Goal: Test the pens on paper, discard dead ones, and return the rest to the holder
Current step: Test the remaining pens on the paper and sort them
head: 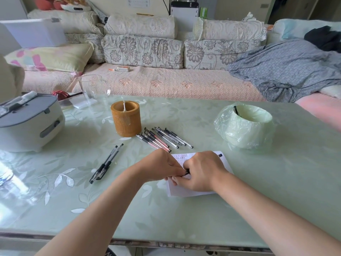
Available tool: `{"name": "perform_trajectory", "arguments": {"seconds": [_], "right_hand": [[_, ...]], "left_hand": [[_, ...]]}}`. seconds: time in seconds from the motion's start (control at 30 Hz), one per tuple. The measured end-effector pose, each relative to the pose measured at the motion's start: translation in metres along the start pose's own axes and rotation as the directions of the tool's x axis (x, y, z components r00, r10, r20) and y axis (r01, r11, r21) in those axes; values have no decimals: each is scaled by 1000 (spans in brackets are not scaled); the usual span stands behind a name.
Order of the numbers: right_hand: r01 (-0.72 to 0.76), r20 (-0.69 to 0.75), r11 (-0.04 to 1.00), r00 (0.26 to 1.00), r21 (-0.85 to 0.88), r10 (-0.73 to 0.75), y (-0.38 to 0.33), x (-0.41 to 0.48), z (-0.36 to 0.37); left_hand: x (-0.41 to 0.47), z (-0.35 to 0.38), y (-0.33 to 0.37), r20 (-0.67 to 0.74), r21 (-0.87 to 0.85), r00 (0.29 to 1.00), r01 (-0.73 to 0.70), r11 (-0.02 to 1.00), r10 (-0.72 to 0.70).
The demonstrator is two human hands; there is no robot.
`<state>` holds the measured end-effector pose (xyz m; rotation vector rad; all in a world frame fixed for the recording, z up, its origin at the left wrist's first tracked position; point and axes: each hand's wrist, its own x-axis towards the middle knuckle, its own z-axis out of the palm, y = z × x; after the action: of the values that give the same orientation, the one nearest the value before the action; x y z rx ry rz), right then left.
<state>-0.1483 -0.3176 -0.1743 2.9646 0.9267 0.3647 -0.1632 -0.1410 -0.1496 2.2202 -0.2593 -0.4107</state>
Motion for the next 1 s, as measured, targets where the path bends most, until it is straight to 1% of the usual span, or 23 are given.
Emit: {"name": "perform_trajectory", "arguments": {"seconds": [0.13, 0.23, 0.33, 0.43, 0.5, 0.57, 0.63, 0.7, 0.8, 0.9, 0.93, 1.0], "right_hand": [[3, 12, 1000, 1000, -9, -3, 0, -2, 0], [-15, 14, 1000, 1000, -12, 15, 1, -2, 2], [-46, 5, 999, 999, 14, 46, 1, -2, 3], [-45, 16, 998, 999, 48, 45, 1, -1, 3], [-39, 38, 994, 999, 99, 35, 4, 1, 0], [-78, 77, 970, 995, 231, 62, 6, 4, -1], [-121, 98, 908, 991, 400, 89, 9, 9, 2], [-142, 98, 853, 989, 502, 107, 15, 15, 6], [-161, 91, 847, 987, 507, 133, 25, 22, 11], [-167, 70, 847, 986, 504, 152, 29, 26, 15], [-168, 63, 847, 985, 505, 158, 29, 29, 16], [-181, 32, 844, 981, 504, 191, 27, 34, 18]], "left_hand": [[-1, 7, 2, -76, 87, 997, -7, 996, 14], [1, 10, 3, -109, 83, 994, -19, 996, 28], [2, 8, 2, -114, 54, 993, -7, 998, 14], [3, 7, 2, -111, 42, 994, -14, 999, 19], [5, 6, 2, -114, 67, 993, -33, 997, 40], [9, 2, 1, -161, 105, 986, -24, 994, 41], [15, -4, -2, -241, 123, 970, -9, 992, 39], [22, -11, -9, -327, 150, 944, 4, 989, 46], [25, -21, -19, -427, 156, 902, 4, 988, 64], [23, -25, -29, -443, 211, 893, 13, 977, 83], [23, -26, -34, -447, 257, 890, 37, 966, 85], [23, -31, -47, -499, 367, 864, 138, 920, 70]]}}
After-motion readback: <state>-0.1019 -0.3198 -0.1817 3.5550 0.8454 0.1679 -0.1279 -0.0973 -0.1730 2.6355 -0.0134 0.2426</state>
